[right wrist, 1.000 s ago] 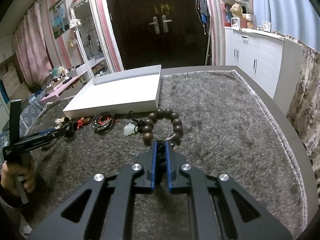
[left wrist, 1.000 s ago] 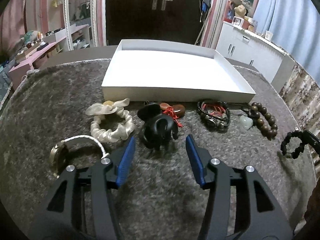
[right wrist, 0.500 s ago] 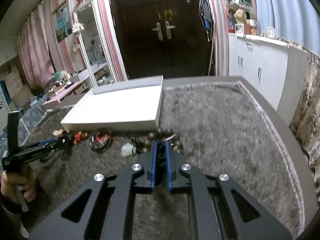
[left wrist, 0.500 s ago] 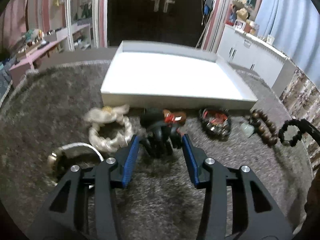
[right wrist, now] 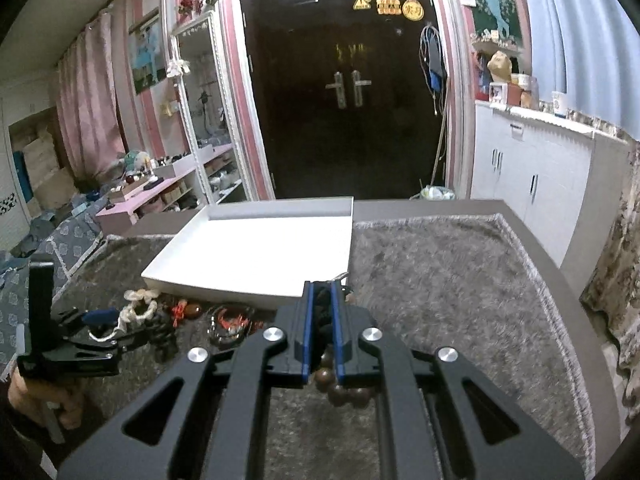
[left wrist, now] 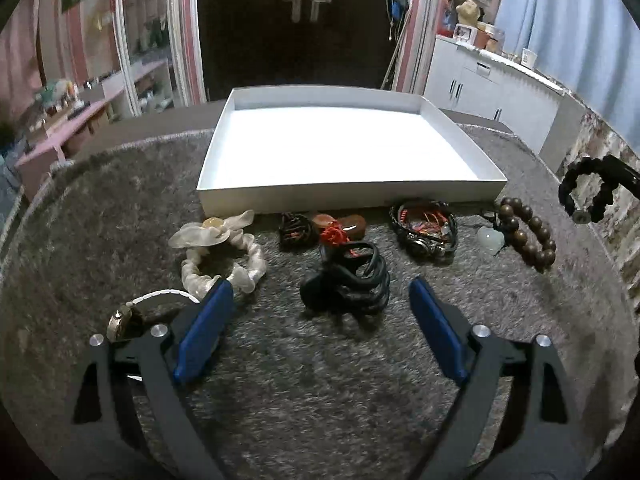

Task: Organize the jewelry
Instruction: 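Release the claw clip into the tray with the left tool while the right tool drops the bracelet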

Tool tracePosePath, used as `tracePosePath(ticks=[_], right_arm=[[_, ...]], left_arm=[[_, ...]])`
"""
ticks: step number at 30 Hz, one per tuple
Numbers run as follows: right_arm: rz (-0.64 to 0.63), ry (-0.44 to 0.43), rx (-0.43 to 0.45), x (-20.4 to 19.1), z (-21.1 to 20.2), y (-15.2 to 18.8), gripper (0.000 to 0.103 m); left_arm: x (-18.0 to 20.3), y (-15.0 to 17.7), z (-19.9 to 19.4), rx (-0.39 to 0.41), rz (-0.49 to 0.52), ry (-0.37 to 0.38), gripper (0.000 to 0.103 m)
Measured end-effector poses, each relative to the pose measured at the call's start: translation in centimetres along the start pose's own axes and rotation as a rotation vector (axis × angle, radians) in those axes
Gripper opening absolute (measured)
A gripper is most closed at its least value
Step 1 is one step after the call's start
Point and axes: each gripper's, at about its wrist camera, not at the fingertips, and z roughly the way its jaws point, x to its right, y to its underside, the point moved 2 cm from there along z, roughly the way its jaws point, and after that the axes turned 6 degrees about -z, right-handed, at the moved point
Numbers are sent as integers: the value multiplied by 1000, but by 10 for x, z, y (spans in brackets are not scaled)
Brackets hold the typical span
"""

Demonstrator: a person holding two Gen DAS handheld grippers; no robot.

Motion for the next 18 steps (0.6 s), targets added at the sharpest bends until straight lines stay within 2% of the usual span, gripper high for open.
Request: tracePosePath(ticks=[5,7,8,11,14,18], right_arm=[[13,-4,-19,1,3,8,8],[18,-4,-25,2,5,9,8],[20,-2,-28,3,7,9,8],[17,0,-12,5,1,1,8],[-7,6,44,4,-12,-19,8],[-29,-5,111,-1,-17,-48,8]], left_arm=[[12,-2,11,21,37,-9,88],[13,1,32,-27,48,-7,50],[13,4,41,-48,41,15,47],[15,-1,19,3,45,20,46],[11,-28,-27,110,38,26,46],[-1,-56,-53,173,20,21,46]])
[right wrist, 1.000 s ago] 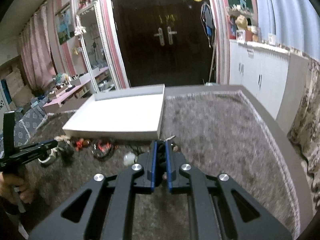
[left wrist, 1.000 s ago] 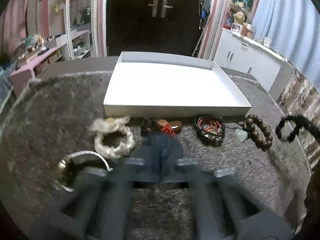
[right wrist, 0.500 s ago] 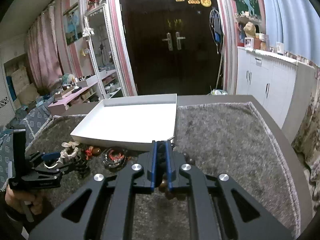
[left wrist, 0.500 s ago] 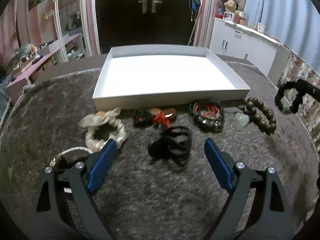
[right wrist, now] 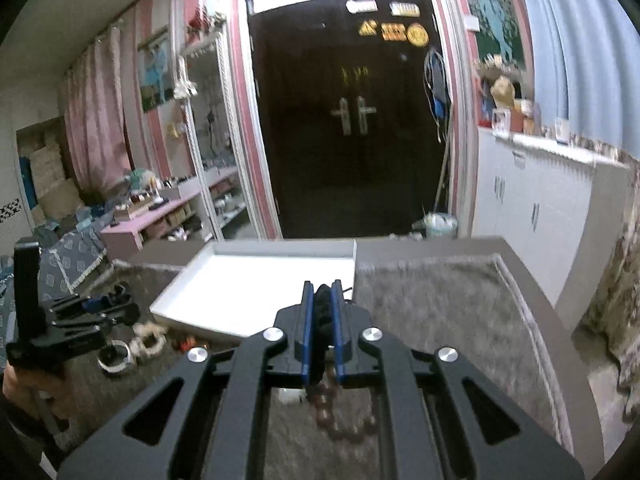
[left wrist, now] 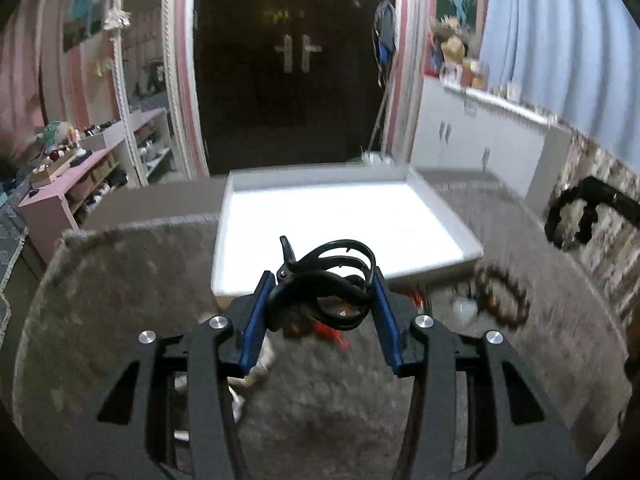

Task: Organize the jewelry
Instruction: 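Release the claw clip into the tray with the left tool while the right tool drops the bracelet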

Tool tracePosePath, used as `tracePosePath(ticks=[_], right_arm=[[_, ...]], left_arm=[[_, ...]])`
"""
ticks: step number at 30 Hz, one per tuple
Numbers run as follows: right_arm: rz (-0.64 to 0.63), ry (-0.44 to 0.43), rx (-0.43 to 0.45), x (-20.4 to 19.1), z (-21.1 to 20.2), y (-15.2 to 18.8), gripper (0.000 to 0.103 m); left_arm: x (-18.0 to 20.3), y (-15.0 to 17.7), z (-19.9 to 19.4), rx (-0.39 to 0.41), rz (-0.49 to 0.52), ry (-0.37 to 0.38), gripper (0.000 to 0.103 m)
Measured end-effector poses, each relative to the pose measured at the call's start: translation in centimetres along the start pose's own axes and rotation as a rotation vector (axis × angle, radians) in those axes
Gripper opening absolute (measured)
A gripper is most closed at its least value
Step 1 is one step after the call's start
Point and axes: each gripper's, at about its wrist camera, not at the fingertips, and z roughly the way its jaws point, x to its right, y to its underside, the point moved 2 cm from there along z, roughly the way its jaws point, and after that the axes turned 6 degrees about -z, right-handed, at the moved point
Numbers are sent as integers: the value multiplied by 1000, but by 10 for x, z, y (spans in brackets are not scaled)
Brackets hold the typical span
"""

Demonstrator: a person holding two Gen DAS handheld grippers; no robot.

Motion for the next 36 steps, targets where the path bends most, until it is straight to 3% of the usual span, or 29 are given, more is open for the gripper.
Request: tracePosePath(ticks=[7,19,27,36], right_arm=[[-18,-51,30,-19,22,-27,8],[-17,-75,-5,-34,80,-34,8],[16,-81,-66,-34,127,-13,8],[37,-86,-179,-35,172,23,8]], left_arm=[[-14,-30,1,33,-16,-22,46],[-30,-54,39,32,-52,-53,47],[-45,-47,83,3,-90,-96,47],[-48,-22,129,-84,-113,-71,47]])
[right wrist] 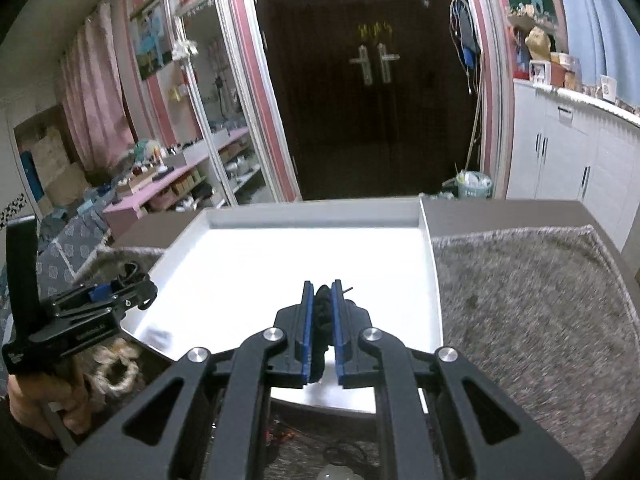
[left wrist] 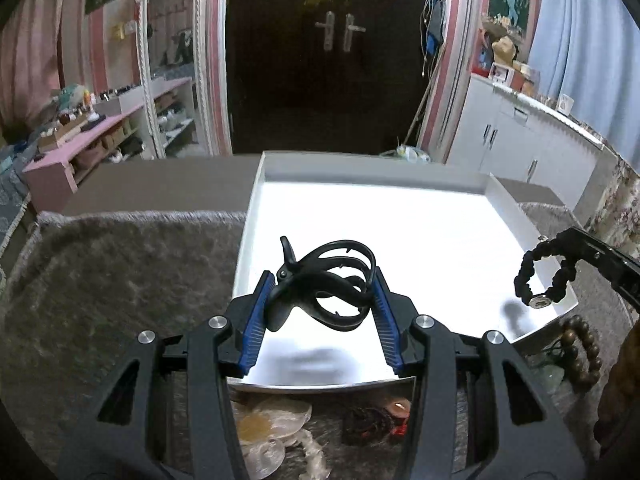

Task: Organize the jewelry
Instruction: 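Release the claw clip into the tray with the left tool while the right tool drops the bracelet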

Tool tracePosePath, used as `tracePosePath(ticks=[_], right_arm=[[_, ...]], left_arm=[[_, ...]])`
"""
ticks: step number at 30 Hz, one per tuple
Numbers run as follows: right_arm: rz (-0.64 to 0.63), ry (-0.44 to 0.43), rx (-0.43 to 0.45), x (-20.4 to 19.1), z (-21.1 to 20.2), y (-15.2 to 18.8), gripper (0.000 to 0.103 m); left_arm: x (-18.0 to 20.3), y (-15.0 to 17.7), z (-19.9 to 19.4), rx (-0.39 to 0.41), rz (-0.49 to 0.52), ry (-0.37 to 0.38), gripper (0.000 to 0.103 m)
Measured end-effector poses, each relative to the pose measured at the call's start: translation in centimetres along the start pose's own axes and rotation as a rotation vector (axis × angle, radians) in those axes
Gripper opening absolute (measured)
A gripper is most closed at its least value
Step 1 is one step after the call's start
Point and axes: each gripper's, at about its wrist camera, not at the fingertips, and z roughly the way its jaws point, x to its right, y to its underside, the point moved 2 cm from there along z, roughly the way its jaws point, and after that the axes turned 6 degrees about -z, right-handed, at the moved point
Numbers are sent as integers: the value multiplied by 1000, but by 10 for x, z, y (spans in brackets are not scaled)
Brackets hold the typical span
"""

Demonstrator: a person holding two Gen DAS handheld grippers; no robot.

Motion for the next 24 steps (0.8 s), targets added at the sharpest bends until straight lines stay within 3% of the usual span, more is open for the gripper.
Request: tracePosePath(ticks=[8,21,22,23,24], right_arm=[[5,52,-110,12,27,20,8],[15,91,-174,21,37,31,12],[16,87,-174,21,35,30,17],[14,91,-167,20,32,27,34],[13,100,-153,20,28,24,43]], left_arm=[[1,13,24,-66,12,0,47],[10,13,42,-131,29,-26,52],[10,13,42,-133,29,-22,52],[10,12,41,-132,26,-13,55],[9,11,39,-129,22,-6,58]])
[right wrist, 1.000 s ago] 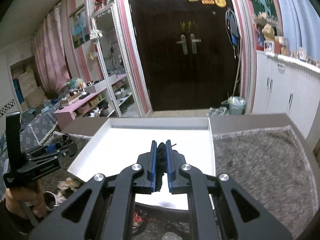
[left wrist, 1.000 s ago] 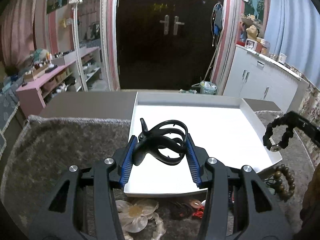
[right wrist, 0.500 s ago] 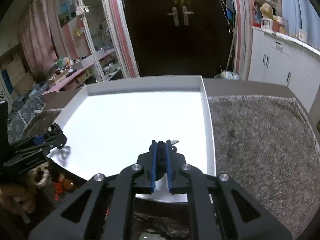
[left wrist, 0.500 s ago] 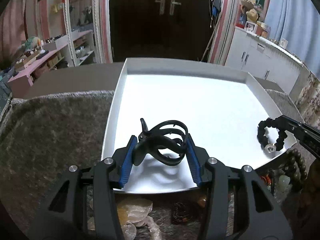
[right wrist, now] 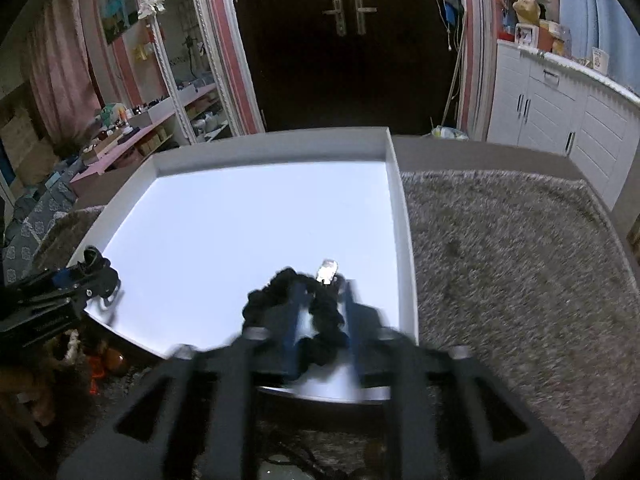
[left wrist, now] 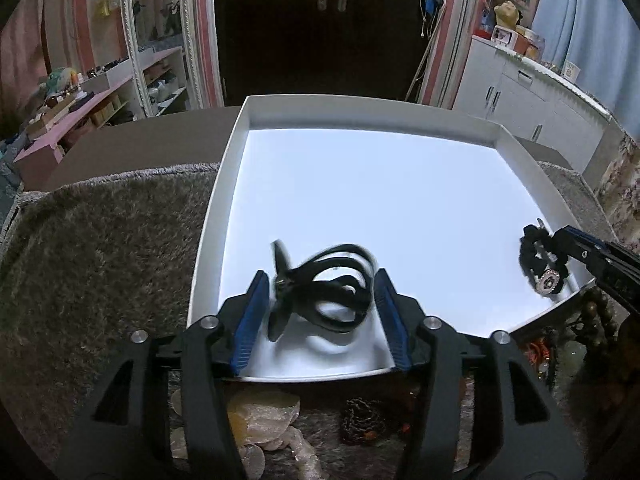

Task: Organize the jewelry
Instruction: 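Release the claw clip into the tray with the left tool while the right tool drops the bracelet, then move the left tool to the white-strap watch while the right tool approaches the wooden bead bracelet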

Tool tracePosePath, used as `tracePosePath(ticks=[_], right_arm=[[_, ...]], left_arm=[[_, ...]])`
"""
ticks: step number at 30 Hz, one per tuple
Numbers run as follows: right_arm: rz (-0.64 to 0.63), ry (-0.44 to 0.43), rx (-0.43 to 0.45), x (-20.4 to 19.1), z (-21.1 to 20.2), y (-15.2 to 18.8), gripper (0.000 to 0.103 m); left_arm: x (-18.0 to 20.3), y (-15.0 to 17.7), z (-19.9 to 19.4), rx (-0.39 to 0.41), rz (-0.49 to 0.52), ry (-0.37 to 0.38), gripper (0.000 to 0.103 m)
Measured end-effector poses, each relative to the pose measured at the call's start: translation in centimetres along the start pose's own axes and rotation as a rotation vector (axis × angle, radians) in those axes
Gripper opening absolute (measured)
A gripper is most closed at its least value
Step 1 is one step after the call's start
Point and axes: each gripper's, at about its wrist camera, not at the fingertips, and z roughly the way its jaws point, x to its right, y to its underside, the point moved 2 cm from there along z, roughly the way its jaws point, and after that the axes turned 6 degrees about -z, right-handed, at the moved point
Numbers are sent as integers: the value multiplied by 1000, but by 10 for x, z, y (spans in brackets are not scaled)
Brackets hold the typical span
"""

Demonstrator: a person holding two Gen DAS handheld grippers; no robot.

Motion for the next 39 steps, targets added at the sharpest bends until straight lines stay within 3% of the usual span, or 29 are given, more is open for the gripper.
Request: tracePosePath(ticks=[1,7,9,13,17,20,23,27,39], right_arm=[[2,0,23,0,-7,-3,53],[-9,31,150,11,-75,-19,52],[-26,54,184,17,-101,-14,52],[-1,70,215,36,-147,20,54],[48,76,182,49,-172,78,54],[79,61,152,47,-179,111,55],[102,49,119,43,-175,137,59],[110,43,79,41,-162,151,59],[77,110,46,40,-144,138,59]], left_arm=[[-1,-1,-4,6,-5,9,60],[-8,-17,-58,75,14,12,64],[-19,-15,-88,127,22,-17,74],[-52,10,-131,172,-4,-60,75],[-77,65,-148,158,-19,-113,76],[-92,104,-149,135,-56,-111,76],[-101,134,-147,83,-120,-48,79],[-102,156,-135,25,-115,-64,79],[-103,128,-134,84,-107,-156,79]])
